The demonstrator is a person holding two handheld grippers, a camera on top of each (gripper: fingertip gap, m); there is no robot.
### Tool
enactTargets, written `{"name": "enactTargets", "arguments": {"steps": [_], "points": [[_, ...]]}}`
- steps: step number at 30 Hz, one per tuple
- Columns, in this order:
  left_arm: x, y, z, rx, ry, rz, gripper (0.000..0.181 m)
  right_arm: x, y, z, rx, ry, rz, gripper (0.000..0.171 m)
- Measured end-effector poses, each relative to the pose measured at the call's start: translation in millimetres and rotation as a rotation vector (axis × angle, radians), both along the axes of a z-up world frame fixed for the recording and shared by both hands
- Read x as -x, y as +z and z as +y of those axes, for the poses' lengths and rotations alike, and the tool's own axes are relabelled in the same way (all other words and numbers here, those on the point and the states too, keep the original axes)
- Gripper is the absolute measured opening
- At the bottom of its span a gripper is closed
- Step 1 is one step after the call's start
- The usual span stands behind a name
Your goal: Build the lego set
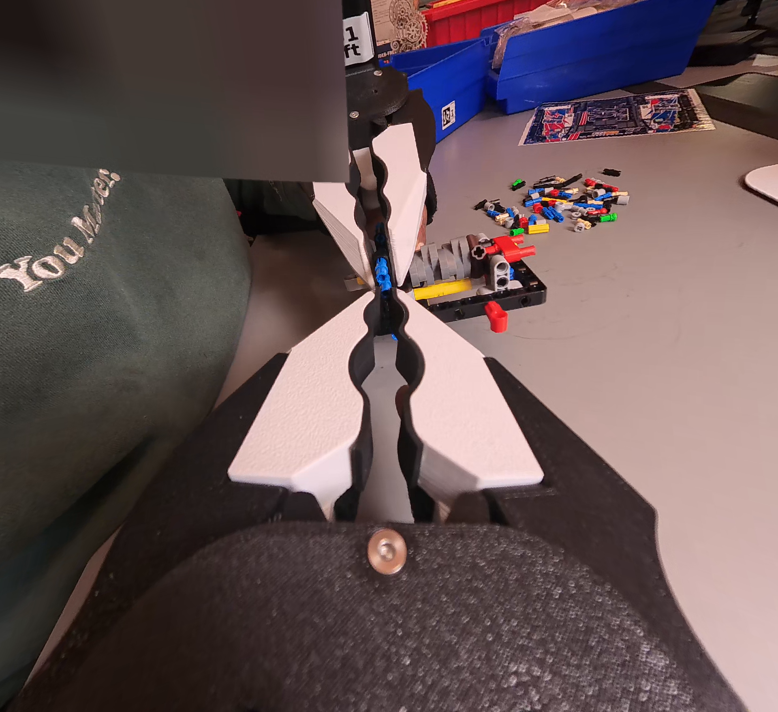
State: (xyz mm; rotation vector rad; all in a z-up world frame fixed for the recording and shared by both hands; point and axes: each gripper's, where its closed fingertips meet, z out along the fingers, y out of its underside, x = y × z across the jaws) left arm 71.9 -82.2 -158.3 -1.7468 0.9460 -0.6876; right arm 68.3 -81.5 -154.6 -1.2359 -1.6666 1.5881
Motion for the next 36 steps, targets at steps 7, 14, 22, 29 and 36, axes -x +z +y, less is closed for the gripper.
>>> {"name": "enactTargets", "arguments": {"steps": [7, 14, 22, 29, 36], "points": [[0.2, -0.7, -0.2, 0.005, -0.001, -0.006, 0.006, 0.5, -0.5, -0.3, 0.0, 0.001, -0.005, 0.001], [0.3, -0.6, -0.2, -0.003, -0.002, 0.003, 0.006, 0.8, -0.9, -0.5, -0.005, 0.0, -0.005, 0.001], [-0.2, 0.9, -0.9, -0.014, 0.0, 0.004, 0.006, -0.4, 0.4, -1.0, 0.0, 0.006, 0.002, 0.001], [0.1, 0.4, -1.0, -0.013, -0.003, 0.003, 0.006, -0.2, 0.0, -1.1, 0.002, 0.008, -0.001, 0.001], [7.6, -17.1, -0.9, -0.021, -0.021, 0.082, 0.006, 1.9, -6.6, -1.8, -0.01, -0.003, -0.047, 0.013]]}}
